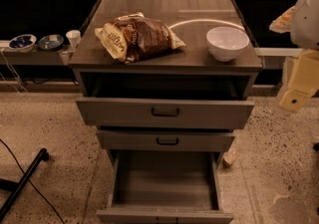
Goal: Close bottom drawer
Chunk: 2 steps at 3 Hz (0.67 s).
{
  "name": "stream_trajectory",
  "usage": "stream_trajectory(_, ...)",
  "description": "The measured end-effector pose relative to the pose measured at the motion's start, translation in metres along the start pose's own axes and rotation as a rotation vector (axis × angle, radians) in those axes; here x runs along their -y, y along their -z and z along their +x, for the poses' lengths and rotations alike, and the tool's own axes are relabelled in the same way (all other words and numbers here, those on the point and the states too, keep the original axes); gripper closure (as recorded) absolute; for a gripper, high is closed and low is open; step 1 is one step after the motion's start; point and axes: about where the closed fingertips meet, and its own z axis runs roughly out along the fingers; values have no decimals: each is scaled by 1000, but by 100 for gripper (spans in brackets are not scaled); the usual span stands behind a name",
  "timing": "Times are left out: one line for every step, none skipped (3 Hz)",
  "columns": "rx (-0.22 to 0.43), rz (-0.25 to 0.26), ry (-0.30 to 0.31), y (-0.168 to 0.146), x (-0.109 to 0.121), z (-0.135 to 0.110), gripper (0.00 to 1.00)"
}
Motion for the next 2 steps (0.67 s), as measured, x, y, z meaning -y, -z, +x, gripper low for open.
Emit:
stream_trajectory(0, 0, 0, 0, 0, 0, 0)
stream_trajectory(-12, 6, -28, -29, 6, 14, 0)
